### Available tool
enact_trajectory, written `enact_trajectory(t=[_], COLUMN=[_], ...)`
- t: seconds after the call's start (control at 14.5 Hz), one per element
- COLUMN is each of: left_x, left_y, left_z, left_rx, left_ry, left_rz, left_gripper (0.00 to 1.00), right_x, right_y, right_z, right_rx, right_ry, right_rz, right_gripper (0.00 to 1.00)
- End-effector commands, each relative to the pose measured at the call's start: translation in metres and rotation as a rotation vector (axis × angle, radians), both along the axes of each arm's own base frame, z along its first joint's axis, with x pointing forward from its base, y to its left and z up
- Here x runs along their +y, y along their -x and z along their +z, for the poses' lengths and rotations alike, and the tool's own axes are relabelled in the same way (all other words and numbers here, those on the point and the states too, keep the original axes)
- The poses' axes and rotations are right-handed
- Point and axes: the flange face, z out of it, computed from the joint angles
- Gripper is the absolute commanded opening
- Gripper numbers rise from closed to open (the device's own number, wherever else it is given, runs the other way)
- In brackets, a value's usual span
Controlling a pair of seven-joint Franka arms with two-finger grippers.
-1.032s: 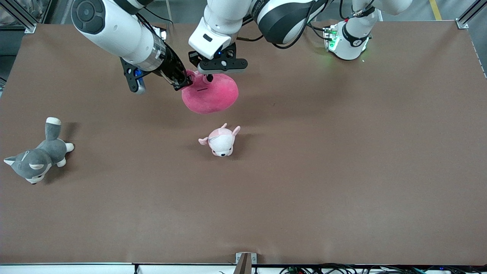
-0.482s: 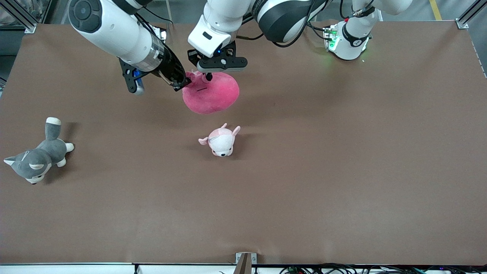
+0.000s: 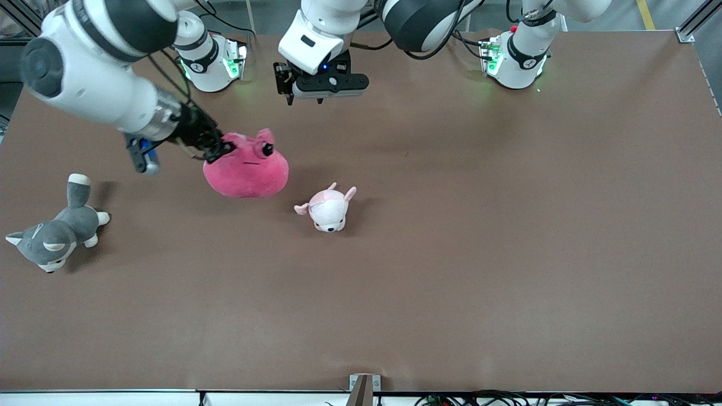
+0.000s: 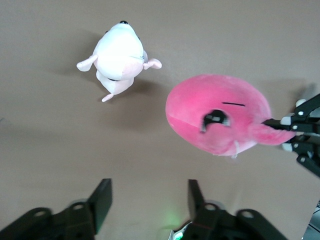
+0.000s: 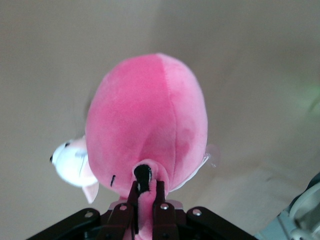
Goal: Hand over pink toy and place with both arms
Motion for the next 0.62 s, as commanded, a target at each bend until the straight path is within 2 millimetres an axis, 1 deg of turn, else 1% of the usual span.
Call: enact_trajectory(t=[0.0,0.07,0.21,0.41,0.48,0.55], left_x=[0.029,0.044,0.071,0.127,0.153,0.175], left_y=[0.007,0.002,0.001,-0.011,-0.018,-0.024], left_z=[0.034,0.043,0.061,0.087,0.099,0.106], left_rx=[-0.026,-0.031,-0.038,-0.041,-0.043,-0.044], left_ry=[-0.049,-0.066,-0.115,-0.190,-0.211,-0.230], left_rz=[0.004,-0.009,-0.080,-0.177,-0.200,-0.236], left_gripper=[1.00,1.00,1.00,1.00,1.00,1.00], right_x=[-0.061,-0.084,-0.125,-0.192,-0.206,-0.218], right_y=[-0.006,-0.014,-0.026,-0.039,-0.041,-0.043], right_z=[-0.018,-0.033,-0.060,-0.109,-0.125,-0.138], right_rx=[-0.030,-0.034,-0.040,-0.044,-0.041,-0.042], right_ry=[-0.022,-0.030,-0.042,-0.073,-0.085,-0.092], right_rz=[0.031,0.041,0.057,0.092,0.104,0.109], right_gripper=[0.00,0.00,0.00,0.00,0.01,0.01])
